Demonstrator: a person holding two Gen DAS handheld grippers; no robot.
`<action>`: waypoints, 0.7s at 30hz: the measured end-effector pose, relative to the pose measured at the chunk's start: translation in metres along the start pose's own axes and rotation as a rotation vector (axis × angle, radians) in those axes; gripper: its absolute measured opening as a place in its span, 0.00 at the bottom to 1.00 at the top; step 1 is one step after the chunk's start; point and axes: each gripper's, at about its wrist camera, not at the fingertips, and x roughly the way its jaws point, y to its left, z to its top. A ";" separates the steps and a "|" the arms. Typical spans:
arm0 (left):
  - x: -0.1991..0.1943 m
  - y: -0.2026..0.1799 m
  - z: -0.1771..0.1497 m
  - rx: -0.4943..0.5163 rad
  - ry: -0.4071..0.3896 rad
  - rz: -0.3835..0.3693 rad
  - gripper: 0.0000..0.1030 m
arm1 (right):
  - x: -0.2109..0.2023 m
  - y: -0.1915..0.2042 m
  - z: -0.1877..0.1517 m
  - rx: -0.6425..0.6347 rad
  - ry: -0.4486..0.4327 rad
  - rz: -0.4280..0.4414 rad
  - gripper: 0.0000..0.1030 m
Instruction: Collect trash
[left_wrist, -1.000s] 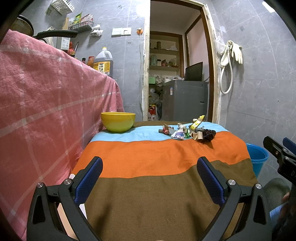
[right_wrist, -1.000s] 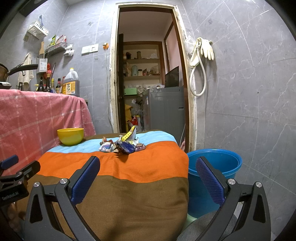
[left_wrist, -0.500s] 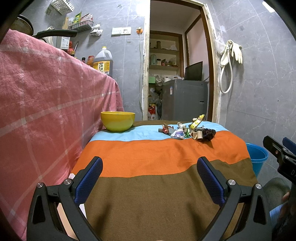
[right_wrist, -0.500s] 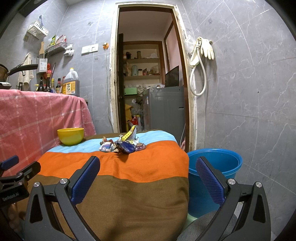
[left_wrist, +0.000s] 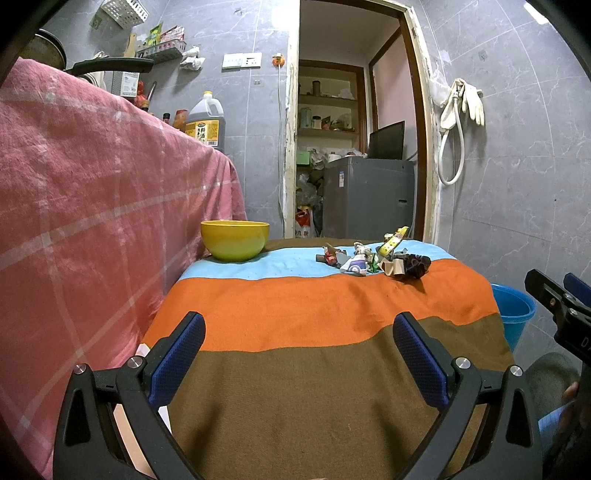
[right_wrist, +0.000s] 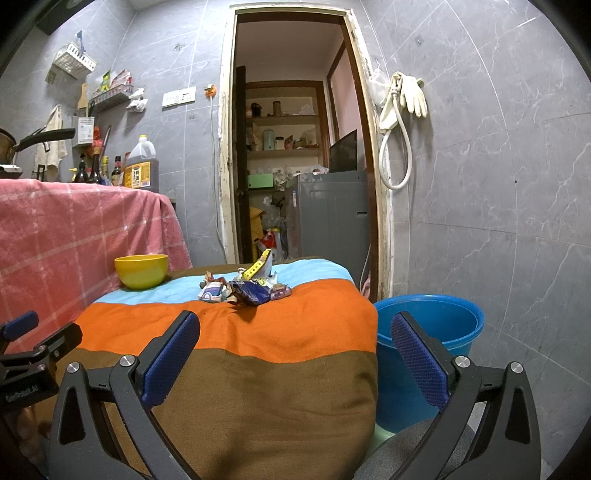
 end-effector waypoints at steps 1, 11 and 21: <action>0.000 0.000 0.000 0.000 0.000 0.000 0.97 | 0.000 0.000 0.000 0.000 0.000 0.000 1.00; 0.002 -0.004 -0.006 -0.017 0.023 0.024 0.97 | 0.003 0.000 -0.001 0.002 0.014 0.005 1.00; 0.015 0.004 0.015 -0.054 0.053 0.053 0.97 | 0.017 -0.002 -0.002 0.027 0.077 0.036 1.00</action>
